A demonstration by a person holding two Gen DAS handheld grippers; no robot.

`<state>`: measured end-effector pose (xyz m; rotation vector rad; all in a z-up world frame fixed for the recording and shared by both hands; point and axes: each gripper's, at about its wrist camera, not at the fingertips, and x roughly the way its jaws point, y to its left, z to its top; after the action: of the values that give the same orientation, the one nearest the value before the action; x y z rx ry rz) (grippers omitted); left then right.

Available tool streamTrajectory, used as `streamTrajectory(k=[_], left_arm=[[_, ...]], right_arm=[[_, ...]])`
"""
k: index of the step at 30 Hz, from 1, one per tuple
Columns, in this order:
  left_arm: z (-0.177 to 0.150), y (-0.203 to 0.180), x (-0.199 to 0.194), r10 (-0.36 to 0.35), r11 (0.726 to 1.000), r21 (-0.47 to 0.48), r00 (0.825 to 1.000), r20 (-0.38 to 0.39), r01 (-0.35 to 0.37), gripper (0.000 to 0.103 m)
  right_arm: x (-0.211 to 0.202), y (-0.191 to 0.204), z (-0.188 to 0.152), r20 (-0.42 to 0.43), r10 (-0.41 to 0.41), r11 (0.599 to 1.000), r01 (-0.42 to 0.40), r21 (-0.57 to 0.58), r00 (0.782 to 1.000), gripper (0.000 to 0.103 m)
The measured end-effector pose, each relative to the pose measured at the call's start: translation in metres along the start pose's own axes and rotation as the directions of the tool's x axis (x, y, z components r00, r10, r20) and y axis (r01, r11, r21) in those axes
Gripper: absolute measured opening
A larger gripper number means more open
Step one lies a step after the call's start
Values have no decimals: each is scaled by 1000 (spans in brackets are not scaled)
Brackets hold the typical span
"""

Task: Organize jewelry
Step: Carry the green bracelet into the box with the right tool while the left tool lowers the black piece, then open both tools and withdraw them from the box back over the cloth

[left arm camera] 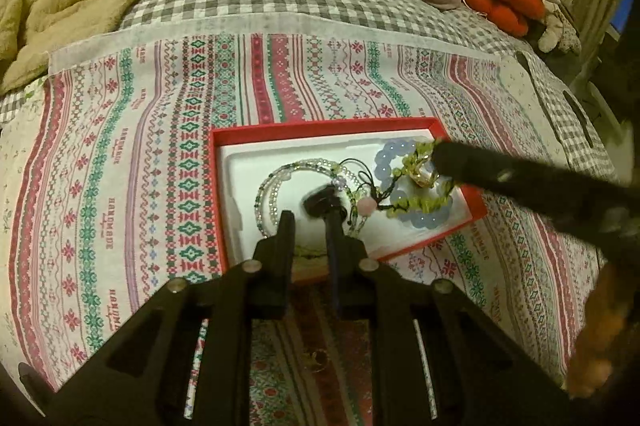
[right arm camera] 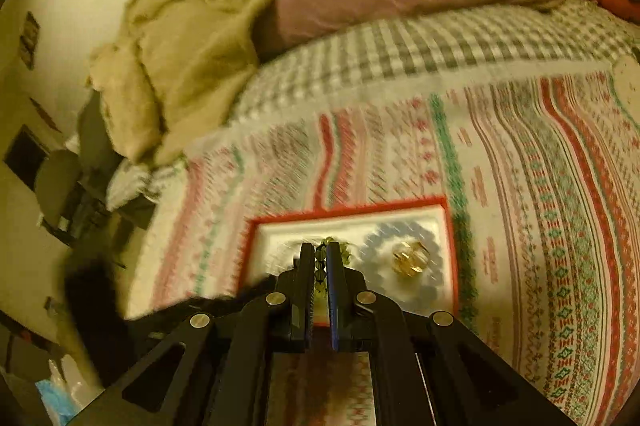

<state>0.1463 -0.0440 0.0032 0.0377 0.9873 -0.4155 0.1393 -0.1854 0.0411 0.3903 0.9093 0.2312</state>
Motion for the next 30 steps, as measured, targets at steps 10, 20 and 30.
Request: streamTrajectory(k=[10, 20, 30], left_arm=[[-2, -4, -5, 9, 1000, 25, 1000, -3, -9, 26], [-13, -19, -28, 15, 998, 55, 1000, 11, -15, 53], [-23, -19, -53, 22, 1000, -8, 1000, -11, -22, 74]], right_arm=[[14, -23, -7, -62, -79, 997, 80, 18, 995, 12], [-19, -30, -10, -42, -119, 993, 120, 9, 992, 71], [-59, -32, -29, -29, -181, 983, 180, -38, 983, 72]])
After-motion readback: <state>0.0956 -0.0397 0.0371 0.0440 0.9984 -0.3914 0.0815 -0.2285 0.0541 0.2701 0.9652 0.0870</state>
